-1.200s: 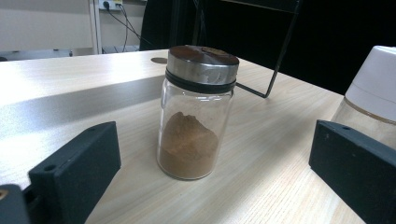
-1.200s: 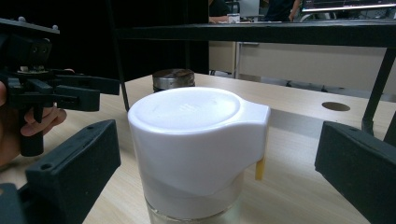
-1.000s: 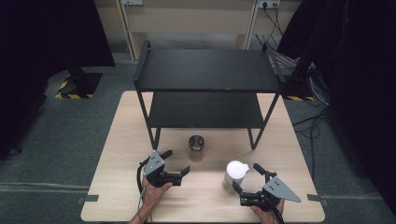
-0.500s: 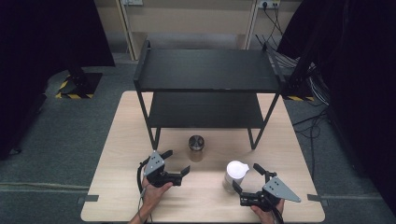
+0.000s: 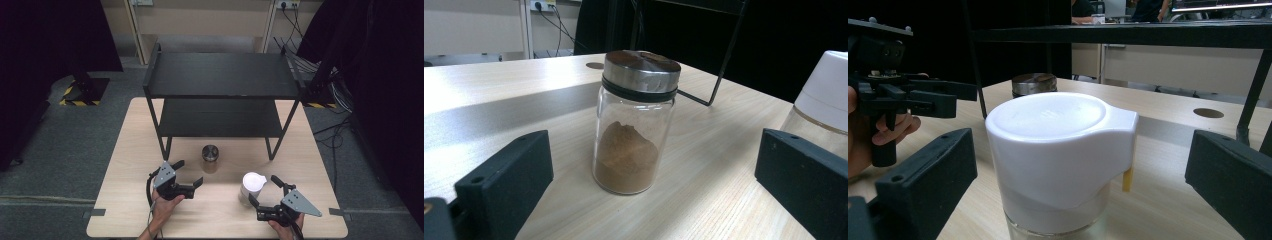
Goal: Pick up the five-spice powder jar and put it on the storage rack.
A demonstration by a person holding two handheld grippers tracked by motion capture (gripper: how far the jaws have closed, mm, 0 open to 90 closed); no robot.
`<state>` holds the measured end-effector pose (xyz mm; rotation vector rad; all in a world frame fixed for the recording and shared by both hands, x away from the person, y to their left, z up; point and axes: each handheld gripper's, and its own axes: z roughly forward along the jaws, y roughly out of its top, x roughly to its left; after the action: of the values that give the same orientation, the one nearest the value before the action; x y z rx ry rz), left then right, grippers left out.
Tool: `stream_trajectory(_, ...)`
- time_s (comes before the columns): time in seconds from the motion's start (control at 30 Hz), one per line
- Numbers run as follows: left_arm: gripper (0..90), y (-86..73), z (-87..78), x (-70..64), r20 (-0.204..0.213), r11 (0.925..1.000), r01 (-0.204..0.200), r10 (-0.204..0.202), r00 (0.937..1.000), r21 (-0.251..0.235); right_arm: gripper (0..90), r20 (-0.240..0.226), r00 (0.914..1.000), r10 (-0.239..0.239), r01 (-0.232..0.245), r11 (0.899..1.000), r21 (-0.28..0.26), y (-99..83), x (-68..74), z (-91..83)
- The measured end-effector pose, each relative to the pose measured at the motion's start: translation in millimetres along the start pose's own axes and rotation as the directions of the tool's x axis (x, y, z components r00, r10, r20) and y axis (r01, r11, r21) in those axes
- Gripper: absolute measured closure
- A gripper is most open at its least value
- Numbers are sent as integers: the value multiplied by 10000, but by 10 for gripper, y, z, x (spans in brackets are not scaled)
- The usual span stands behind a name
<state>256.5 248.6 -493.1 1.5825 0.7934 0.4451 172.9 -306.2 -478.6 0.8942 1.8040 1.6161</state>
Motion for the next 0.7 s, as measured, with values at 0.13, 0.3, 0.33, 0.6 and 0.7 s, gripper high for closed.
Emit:
stream_trajectory(0.13,14,3,1,1,-3,10000,1,-1,10000,-10,4,8,10000,18,-18,10000,6,-1,-2,0)
stream_trajectory(0.3,13,4,-2,3,-8,10000,23,-23,10000,-47,4,2,10000,37,-37,10000,2,-1,-3,-1)
stream_trajectory(0.33,14,5,-2,4,-9,10000,28,-28,10000,-52,4,-2,10000,29,-29,10000,8,-1,-3,0)
stream_trajectory(0.6,13,25,8,13,113,9999,105,-104,9999,-123,4,0,10000,88,-88,10000,-1,-6,-4,-1)
stream_trajectory(0.7,14,41,7,13,115,9997,102,-100,9999,-211,4,-6,10000,99,-99,9999,14,-7,-11,3)
